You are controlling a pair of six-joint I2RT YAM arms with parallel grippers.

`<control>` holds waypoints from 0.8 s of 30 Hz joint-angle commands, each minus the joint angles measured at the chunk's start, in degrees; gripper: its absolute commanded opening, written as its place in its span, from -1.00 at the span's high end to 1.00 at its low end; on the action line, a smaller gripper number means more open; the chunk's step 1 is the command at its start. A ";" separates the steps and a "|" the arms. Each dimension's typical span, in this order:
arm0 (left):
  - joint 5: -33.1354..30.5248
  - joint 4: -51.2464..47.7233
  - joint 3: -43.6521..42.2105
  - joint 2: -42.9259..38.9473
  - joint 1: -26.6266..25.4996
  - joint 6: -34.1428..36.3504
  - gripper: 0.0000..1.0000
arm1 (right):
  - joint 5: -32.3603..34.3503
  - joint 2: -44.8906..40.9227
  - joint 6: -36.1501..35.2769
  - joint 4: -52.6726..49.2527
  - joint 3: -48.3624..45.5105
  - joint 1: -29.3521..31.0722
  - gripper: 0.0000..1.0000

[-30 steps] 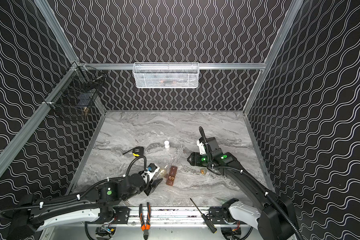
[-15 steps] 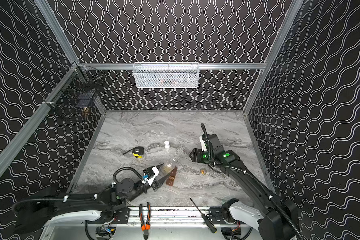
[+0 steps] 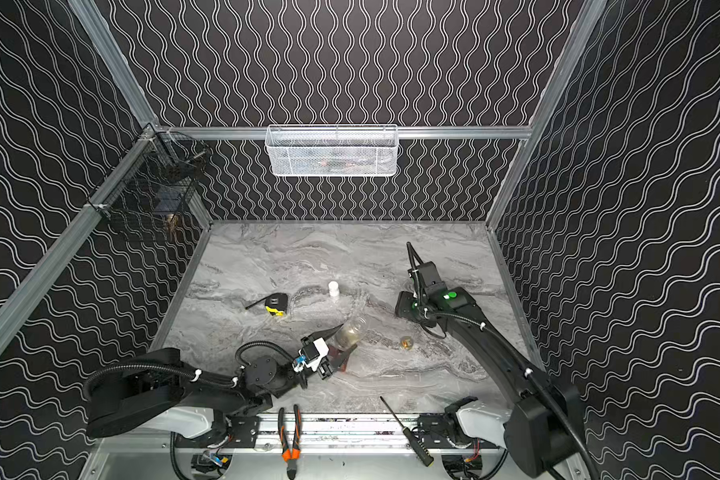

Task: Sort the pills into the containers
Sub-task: 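Raise the capsule bottle upright with the left gripper and draw it back, then lower the right gripper over the gold cap and close on it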

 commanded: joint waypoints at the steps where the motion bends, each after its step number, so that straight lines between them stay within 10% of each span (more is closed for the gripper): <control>1: 0.22 3.94 -0.78 0.15 -0.01 1.21 1.00 | 3.02 4.13 1.19 -6.15 2.56 -0.37 -0.28; 24: 0.65 3.95 -4.86 0.38 -0.01 -1.00 1.00 | -3.13 13.86 3.37 -3.02 -2.66 0.49 -0.26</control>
